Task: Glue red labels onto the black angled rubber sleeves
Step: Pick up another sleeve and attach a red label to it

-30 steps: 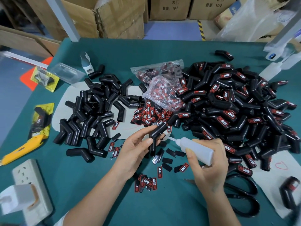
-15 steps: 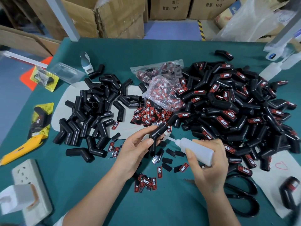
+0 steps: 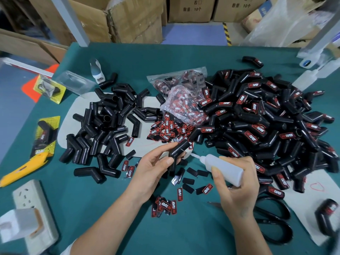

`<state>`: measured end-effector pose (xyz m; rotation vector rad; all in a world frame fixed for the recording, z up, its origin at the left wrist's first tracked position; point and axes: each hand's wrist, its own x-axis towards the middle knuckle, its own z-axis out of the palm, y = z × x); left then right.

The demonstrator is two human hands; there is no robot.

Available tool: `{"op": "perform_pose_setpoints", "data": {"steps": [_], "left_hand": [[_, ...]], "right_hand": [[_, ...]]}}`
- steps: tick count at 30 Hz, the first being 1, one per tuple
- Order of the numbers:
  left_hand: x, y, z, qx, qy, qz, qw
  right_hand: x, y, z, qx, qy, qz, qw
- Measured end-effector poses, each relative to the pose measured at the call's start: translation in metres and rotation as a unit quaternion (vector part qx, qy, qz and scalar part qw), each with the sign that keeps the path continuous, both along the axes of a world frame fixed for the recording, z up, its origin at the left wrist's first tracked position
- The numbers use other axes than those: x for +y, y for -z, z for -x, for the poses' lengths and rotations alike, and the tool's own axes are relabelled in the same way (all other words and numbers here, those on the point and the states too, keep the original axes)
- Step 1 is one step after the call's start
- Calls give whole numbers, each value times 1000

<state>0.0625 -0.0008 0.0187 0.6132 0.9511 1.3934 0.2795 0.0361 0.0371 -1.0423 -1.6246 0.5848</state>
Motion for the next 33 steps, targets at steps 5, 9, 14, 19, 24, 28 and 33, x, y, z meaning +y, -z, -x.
{"op": "perform_pose_setpoints", "data": {"steps": [5,9,14,19,24,28,33], "left_hand": [[0,0,0,6,-4,6,1000],[0,1,0,0,4,-1,1000],[-1,2,0,-4,8,-7,1000],[-1,2,0,-9,9,-12,1000],[0,1,0,-16,8,-9,1000],[-1,3,1,-15,11,-16,1000],[-1,5,2,-18,16,-16,1000]], "right_hand": [[-2,-1,1,-5,-6,2,1000],[1,-3,0,8,11,-8,1000],[-1,-4,0,14,11,-5,1000],[0,-3,0,14,22,-1,1000],[-1,-3,0,2,16,-7,1000],[1,-3,0,5,29,-8,1000],[1,-3,0,10,35,-11,999]]}}
